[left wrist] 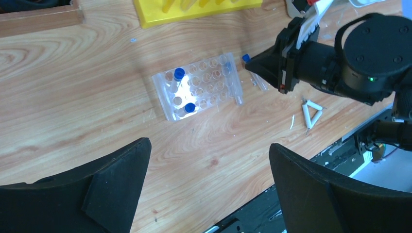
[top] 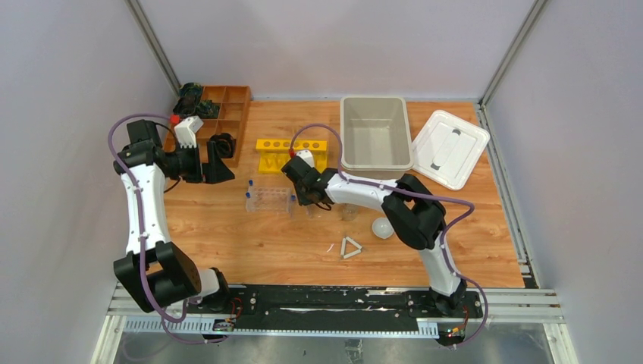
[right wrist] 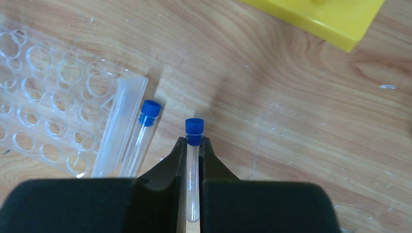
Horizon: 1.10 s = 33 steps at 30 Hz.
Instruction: Organize the chemistry lab equipment
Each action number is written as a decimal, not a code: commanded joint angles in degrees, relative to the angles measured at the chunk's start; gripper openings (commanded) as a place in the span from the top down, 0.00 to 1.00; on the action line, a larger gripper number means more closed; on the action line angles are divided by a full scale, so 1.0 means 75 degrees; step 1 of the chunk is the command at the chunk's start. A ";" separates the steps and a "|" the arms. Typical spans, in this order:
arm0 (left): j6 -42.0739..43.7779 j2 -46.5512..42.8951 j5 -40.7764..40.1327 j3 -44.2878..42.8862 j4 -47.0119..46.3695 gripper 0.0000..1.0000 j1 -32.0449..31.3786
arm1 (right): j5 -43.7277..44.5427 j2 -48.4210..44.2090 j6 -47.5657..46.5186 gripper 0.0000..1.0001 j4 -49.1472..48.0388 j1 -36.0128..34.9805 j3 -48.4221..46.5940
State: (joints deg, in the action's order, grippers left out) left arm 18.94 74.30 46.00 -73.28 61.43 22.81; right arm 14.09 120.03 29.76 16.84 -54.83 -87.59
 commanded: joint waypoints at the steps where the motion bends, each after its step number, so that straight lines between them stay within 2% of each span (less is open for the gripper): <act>1: 0.0108 -0.0188 0.0660 0.0146 -0.0023 0.04 0.0064 | 0.0063 -0.0468 -0.0163 1.00 0.0356 0.0253 -0.0302; 6: 0.0230 -0.0292 0.0920 0.0297 -0.0024 0.06 -0.0036 | -0.0444 -0.1159 0.0014 1.00 0.0032 0.0267 -0.0707; 10: 0.0320 -0.0461 0.0814 0.0458 -0.0025 0.07 -0.0449 | -0.1253 -0.1446 0.0580 1.00 -0.0490 0.0256 -0.1098; 15: 0.0289 -0.0545 0.1277 0.0578 -0.0023 0.09 -0.0852 | -0.2138 -0.1784 0.1272 1.00 -0.2795 0.0079 -0.0620; 16: 0.0280 -0.0553 0.1382 0.0598 -0.0023 0.10 -0.0926 | -0.2227 -0.1794 0.1338 1.00 -0.3112 0.0031 -0.0561; 19: 0.0317 -0.0553 0.1756 0.0672 -0.0023 0.23 -0.1078 | -0.2434 -0.1772 0.1576 1.00 -0.3955 -0.0134 -0.0411; 22: 0.0289 -0.0506 0.2014 0.0740 -0.0023 0.27 -0.1136 | -0.2586 -0.1742 0.1736 1.00 -0.4707 -0.0279 -0.0220; 28: 0.0294 -0.0380 0.2244 0.0855 -0.0023 0.32 -0.1160 | -0.2527 -0.1656 0.1757 1.00 -0.5242 -0.0573 -0.0196; 33: 0.0348 -0.0298 0.2184 0.0876 -0.0023 0.45 -0.1166 | -0.2516 -0.1579 0.1758 1.00 -0.5429 -0.0668 -0.0206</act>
State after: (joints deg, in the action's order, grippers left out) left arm 20.84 71.40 60.66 -67.05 61.49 14.37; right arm -4.54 107.22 42.24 -19.33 -59.07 -89.17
